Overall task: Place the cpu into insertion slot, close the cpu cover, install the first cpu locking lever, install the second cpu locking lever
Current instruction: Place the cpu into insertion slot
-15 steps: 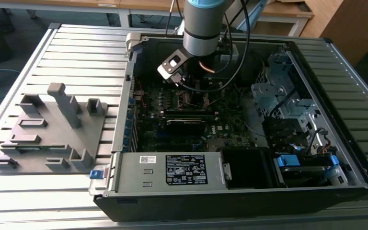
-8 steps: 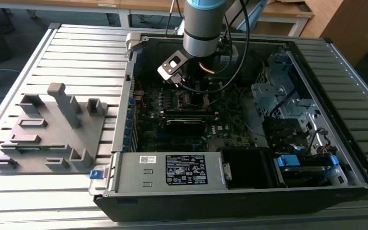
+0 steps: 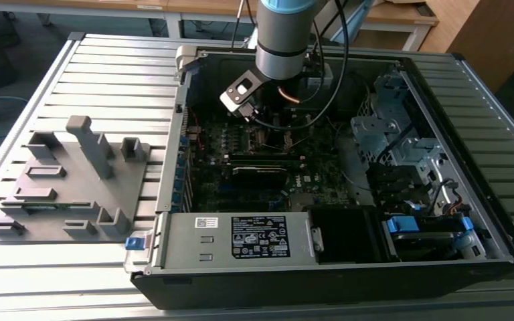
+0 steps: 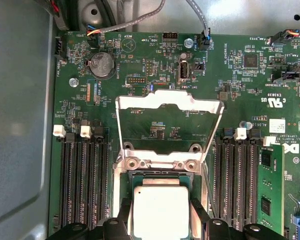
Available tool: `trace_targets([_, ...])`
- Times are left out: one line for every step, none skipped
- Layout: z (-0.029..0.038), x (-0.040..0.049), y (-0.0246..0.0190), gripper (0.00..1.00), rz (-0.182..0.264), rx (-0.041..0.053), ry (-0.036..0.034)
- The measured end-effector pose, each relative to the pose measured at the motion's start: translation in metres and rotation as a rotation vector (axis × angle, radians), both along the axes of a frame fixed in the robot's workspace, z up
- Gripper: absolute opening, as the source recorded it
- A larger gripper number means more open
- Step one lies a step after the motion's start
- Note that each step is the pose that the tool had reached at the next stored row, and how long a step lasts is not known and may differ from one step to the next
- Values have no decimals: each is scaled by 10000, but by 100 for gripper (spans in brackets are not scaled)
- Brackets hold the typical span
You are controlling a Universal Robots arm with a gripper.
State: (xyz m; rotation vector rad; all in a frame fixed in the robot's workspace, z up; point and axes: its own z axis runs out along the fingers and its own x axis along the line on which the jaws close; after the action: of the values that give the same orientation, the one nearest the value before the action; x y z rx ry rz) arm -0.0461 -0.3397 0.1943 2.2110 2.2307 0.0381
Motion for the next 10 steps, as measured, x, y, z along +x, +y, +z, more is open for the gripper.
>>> trace_targets([0,0,0,54,0,0,-1])
trace_targets([4,0,0,54,0,1,-1])
trace_targets([9,0,0,54,0,1,-2])
trace_targets([13,0,0,54,0,1,-1])
trace_targets([14,1,1,54,0,2,-2])
trace_targets([14,0,1,54,0,3,-2])
trace_targets([15,0,0,54,0,3,-1])
trace_targets([15,0,0,54,-22,1,0])
trace_targets([15,0,0,54,-68,-1,1])
trace_targets([15,0,0,54,-111,-2,1])
